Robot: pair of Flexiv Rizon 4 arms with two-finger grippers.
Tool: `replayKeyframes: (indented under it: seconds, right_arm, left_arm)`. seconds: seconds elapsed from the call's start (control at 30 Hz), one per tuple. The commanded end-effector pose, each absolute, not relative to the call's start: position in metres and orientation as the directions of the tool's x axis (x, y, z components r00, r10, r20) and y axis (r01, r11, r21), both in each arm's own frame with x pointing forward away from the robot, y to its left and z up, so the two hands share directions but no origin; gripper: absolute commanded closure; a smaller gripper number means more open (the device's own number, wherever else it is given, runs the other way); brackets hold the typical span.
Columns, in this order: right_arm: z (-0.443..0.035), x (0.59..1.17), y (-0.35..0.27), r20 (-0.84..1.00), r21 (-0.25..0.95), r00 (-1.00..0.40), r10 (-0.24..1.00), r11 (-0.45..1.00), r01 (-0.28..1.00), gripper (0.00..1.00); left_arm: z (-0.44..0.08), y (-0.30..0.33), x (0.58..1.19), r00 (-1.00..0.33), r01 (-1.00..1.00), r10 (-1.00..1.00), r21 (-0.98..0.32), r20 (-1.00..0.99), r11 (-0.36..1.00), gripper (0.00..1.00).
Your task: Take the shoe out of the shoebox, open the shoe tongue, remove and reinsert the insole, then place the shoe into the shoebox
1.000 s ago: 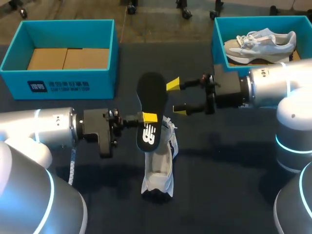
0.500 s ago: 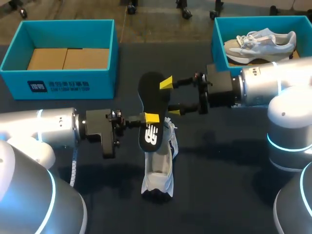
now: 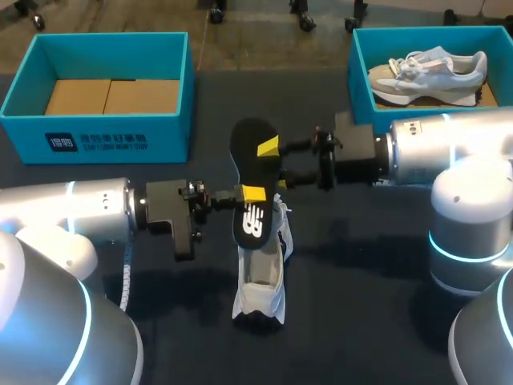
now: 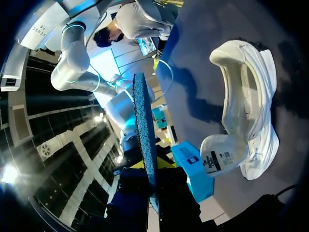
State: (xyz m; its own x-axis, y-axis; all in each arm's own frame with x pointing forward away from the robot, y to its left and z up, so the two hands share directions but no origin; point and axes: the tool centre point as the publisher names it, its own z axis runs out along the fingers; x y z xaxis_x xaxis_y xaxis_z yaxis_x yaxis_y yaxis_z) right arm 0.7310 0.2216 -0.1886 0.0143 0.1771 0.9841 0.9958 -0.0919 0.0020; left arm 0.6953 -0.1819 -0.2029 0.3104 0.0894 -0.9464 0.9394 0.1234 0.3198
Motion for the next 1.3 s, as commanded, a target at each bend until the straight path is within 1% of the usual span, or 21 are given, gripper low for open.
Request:
replayKeyframes:
  seconds: [0.03, 0.27, 0.53, 0.87, 1.1, 1.3]
  right_arm:
    - [-0.1911, 0.7317, 0.2289, 0.985, -0.001, 0.018, 0.171, -0.098, 0.995, 0.52]
    - [-0.1901, 0.7321, 0.2294, 0.986, -0.001, 0.018, 0.167, -0.103, 0.995, 0.57]
    - [-0.1926, 0.7334, 0.2284, 0.988, -0.006, 0.023, 0.153, -0.108, 0.994, 0.60]
    - [-0.1923, 0.7339, 0.2285, 0.990, -0.007, 0.023, 0.141, -0.110, 0.994, 0.74]
    - [-0.1912, 0.7343, 0.2282, 0.991, -0.005, 0.021, 0.135, -0.117, 0.993, 0.74]
    - [-0.1903, 0.7348, 0.2285, 0.991, -0.001, 0.016, 0.135, -0.114, 0.994, 0.79]
  left_arm:
    - [-0.2042, -0.1856, 0.6960, 0.312, 0.938, 0.087, 0.322, -0.946, 0.131, 1.00]
    - [-0.2044, -0.1867, 0.6967, 0.315, 0.937, 0.085, 0.324, -0.945, 0.134, 1.00]
    - [-0.2049, -0.1865, 0.6965, 0.313, 0.937, 0.085, 0.322, -0.946, 0.135, 1.00]
    - [-0.2051, -0.1858, 0.6973, 0.318, 0.935, 0.083, 0.327, -0.944, 0.137, 1.00]
    - [-0.2057, -0.1850, 0.6990, 0.318, 0.935, 0.080, 0.326, -0.945, 0.141, 1.00]
    - [-0.2057, -0.1848, 0.6991, 0.316, 0.935, 0.079, 0.325, -0.945, 0.144, 1.00]
